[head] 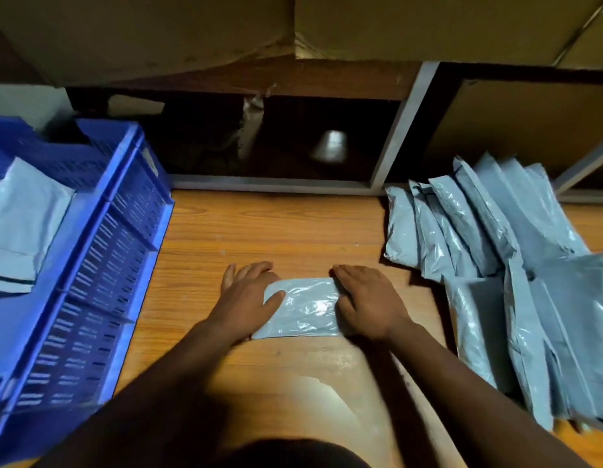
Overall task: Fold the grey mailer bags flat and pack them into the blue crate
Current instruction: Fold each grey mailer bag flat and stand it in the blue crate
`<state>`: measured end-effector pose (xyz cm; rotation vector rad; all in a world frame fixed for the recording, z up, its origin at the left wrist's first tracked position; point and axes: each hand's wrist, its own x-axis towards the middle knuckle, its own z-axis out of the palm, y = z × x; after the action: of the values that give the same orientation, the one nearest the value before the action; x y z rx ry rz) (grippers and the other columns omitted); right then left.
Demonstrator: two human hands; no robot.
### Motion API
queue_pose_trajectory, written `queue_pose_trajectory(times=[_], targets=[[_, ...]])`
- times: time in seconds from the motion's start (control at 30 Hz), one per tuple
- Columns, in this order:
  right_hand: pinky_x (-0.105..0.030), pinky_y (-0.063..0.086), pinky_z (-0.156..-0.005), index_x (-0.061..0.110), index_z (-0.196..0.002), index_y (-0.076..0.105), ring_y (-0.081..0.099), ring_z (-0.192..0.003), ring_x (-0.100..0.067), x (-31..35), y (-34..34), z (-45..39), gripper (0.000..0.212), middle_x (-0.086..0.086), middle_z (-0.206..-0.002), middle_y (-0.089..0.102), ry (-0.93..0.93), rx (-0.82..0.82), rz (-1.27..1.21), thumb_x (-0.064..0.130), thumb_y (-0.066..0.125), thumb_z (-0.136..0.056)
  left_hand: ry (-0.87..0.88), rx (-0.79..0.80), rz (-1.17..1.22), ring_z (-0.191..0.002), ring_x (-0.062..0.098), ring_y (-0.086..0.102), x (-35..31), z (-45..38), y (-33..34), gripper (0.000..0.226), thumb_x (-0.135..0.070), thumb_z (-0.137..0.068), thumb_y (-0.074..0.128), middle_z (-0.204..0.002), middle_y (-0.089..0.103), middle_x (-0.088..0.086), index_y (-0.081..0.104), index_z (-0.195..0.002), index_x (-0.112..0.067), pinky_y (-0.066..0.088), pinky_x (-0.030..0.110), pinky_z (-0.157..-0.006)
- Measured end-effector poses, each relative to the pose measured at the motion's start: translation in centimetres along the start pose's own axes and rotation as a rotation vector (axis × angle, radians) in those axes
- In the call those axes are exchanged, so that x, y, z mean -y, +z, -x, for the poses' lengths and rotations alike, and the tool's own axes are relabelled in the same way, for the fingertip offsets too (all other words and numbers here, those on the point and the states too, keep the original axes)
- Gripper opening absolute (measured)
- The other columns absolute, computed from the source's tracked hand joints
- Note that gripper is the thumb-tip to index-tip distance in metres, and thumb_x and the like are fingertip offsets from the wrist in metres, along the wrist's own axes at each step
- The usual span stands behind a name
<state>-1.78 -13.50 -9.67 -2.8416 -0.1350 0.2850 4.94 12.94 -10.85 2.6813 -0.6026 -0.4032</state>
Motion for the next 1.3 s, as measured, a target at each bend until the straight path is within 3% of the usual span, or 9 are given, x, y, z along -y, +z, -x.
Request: queue_pose_trajectory(times=[0.17, 0.33, 0.43, 0.57, 0.63, 0.73, 0.83, 0.93, 1.3], targets=[[-0.036, 0.048, -0.09, 0.019, -0.13, 0.068, 0.059, -0.107, -0.025, 0.3, -4.5, -1.0, 0.041, -0.005, -0.11, 0.064, 0.002, 0.066, -0.091, 0.029, 0.068, -0.09, 0.015, 0.014, 0.115, -0.113, 0.003, 0.056, -1.5, -0.5, -4.1, 0.022, -0.048, -0.09, 0.071, -0.107, 0.063, -0.021, 0.059, -0.102, -0.035, 0.001, 0.043, -0.122], [-0.033, 0.05, -0.083, 0.031, -0.099, 0.067, 0.057, -0.097, -0.011, -0.4, -6.4, 1.1, 0.022, 0.011, -0.102, 0.058, -0.039, -0.29, -0.395, 0.015, 0.072, -0.085, 0.229, -0.339, 0.13, -0.108, 0.002, 0.051, -2.5, 0.8, -6.1, 0.028, -0.028, -0.085, 0.079, -0.107, 0.058, -0.02, 0.059, -0.104, -0.036, 0.021, 0.034, -0.113], [-0.038, 0.052, -0.083, 0.024, -0.099, 0.065, 0.057, -0.1, -0.016, 0.1, -4.3, 2.7, 0.023, 0.006, -0.107, 0.059, -0.079, -0.347, -0.254, 0.011, 0.072, -0.082, 0.255, -0.315, 0.094, -0.107, 0.013, 0.053, -2.7, 2.1, -3.9, 0.033, -0.018, -0.081, 0.081, -0.107, 0.056, -0.014, 0.06, -0.103, -0.031, 0.025, 0.028, -0.098], [-0.04, 0.046, -0.098, 0.028, -0.099, 0.072, 0.059, -0.115, -0.018, -0.3, -0.7, 5.6, 0.025, 0.005, -0.123, 0.064, -0.114, -0.168, -0.107, 0.049, 0.066, -0.087, 0.185, -0.168, 0.012, -0.121, 0.0, 0.047, -1.7, 5.2, 0.4, 0.026, -0.046, -0.083, 0.073, -0.114, 0.049, -0.022, 0.059, -0.103, -0.04, 0.009, 0.032, -0.115], [-0.039, 0.046, -0.096, 0.027, -0.098, 0.074, 0.06, -0.11, -0.016, 0.1, -0.8, 5.6, 0.028, 0.006, -0.118, 0.067, -0.063, -0.269, -0.143, 0.052, 0.063, -0.091, 0.164, -0.235, 0.049, -0.12, -0.008, 0.045, -1.9, 5.6, 0.7, 0.026, -0.058, -0.088, 0.062, -0.115, 0.052, -0.024, 0.062, -0.106, -0.038, 0.011, 0.033, -0.118], [-0.041, 0.049, -0.097, 0.016, -0.115, 0.072, 0.061, -0.116, -0.026, 2.2, -0.9, 2.3, 0.029, -0.004, -0.124, 0.068, -0.044, -0.416, -0.118, 0.034, 0.057, -0.098, 0.188, -0.314, 0.07, -0.138, 0.007, 0.046, -3.4, 3.3, 0.7, 0.041, -0.046, -0.101, 0.044, -0.138, 0.06, -0.01, 0.065, -0.128, -0.024, 0.012, 0.03, -0.123], [-0.051, 0.03, -0.121, 0.017, -0.15, 0.051, 0.035, -0.149, -0.032, 4.0, 0.5, -1.9, 0.052, -0.008, -0.16, 0.044, -0.013, -0.23, -0.037, 0.04, 0.03, -0.108, 0.142, -0.198, -0.046, -0.155, 0.015, 0.022, -4.9, -0.1, 1.3, 0.068, -0.049, -0.104, 0.013, -0.165, 0.034, 0.0, 0.041, -0.156, -0.015, 0.001, 0.032, -0.128], [-0.055, 0.013, -0.126, 0.019, -0.161, 0.034, 0.021, -0.156, -0.034, 4.0, 3.0, -3.3, 0.065, -0.009, -0.169, 0.025, 0.033, -0.11, 0.003, 0.047, 0.011, -0.106, 0.084, -0.098, -0.179, -0.157, 0.014, 0.011, -4.2, -1.3, 2.5, 0.081, -0.055, -0.1, -0.01, -0.169, 0.022, -0.001, 0.025, -0.162, -0.017, -0.002, 0.034, -0.128], [-0.055, 0.013, -0.126, 0.022, -0.16, 0.035, 0.019, -0.156, -0.035, 4.3, 4.2, -3.9, 0.058, -0.01, -0.169, 0.026, 0.085, -0.115, 0.087, 0.042, 0.022, -0.107, 0.174, -0.407, -0.204, -0.151, 0.026, 0.034, -2.8, -2.2, 5.9, 0.048, -0.026, -0.109, 0.038, -0.158, 0.043, 0.011, 0.047, -0.151, -0.005, 0.028, 0.048, -0.123]])
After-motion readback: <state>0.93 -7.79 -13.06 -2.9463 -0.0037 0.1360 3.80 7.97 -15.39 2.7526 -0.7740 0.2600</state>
